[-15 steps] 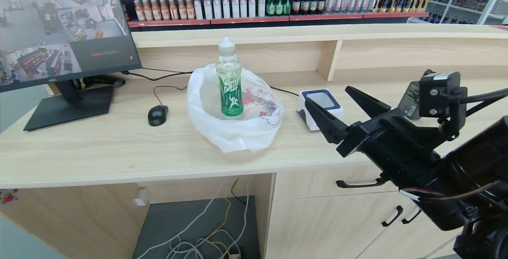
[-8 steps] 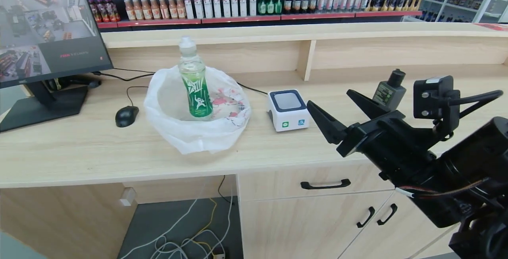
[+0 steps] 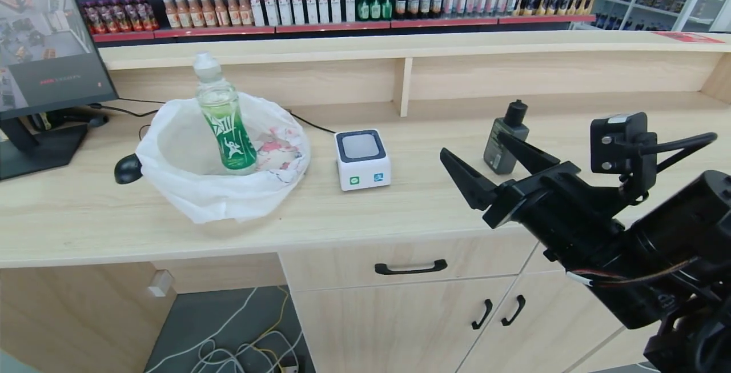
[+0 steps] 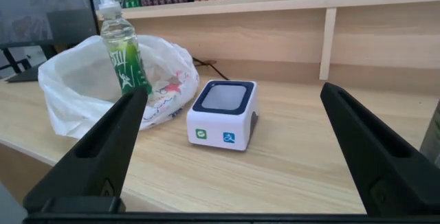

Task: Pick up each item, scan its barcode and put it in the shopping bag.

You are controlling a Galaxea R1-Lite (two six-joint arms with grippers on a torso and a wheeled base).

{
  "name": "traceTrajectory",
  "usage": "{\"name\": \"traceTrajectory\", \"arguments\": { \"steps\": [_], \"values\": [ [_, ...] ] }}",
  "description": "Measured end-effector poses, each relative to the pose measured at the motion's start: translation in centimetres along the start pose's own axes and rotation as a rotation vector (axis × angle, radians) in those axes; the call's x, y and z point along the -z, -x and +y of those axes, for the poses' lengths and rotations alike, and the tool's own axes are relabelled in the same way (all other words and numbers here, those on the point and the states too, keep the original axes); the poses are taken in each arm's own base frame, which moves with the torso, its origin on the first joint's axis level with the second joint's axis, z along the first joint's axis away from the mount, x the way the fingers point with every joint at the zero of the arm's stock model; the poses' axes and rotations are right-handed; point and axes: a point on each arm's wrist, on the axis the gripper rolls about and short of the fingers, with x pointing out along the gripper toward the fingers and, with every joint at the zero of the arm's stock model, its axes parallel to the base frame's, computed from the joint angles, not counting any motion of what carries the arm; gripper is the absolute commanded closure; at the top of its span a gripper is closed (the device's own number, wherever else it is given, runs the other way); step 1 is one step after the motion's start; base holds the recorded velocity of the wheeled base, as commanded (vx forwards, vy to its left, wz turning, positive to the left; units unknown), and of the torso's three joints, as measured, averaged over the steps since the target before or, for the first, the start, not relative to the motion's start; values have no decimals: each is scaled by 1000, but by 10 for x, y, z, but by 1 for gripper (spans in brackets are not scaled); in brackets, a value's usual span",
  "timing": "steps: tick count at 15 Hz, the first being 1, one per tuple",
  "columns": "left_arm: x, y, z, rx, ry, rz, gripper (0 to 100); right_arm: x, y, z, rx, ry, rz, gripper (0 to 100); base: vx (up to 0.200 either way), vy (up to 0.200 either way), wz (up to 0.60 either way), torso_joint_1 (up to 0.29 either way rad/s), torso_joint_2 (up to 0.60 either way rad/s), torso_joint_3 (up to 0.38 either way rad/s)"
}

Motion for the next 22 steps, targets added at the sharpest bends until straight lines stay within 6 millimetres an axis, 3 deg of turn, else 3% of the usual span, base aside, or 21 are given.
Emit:
{"name": "traceTrajectory", "arguments": {
  "steps": [2,6,12,16,19,22],
  "values": [
    [0,0,0,0,0,0,0,0,0,0,0,0,0,0,0,-200,0,2,5,5],
    [0,0,0,0,-1,0,0,1,-1,-6,24,8,3,0,0,0,0,0,0,0],
    [0,0,0,0,-8,0,0,16,-4,-53,183,80,51,0,0,0,0,0,0,0],
    [0,0,0,0,-8,0,0,28,-26,-71,233,96,42,0,0,0,0,0,0,0],
    [0,0,0,0,-8,0,0,40,-54,-79,242,107,8,0,0,0,0,0,0,0],
    [0,0,0,0,-8,0,0,58,-65,-93,262,119,29,0,0,0,0,0,0,0]
  ]
}}
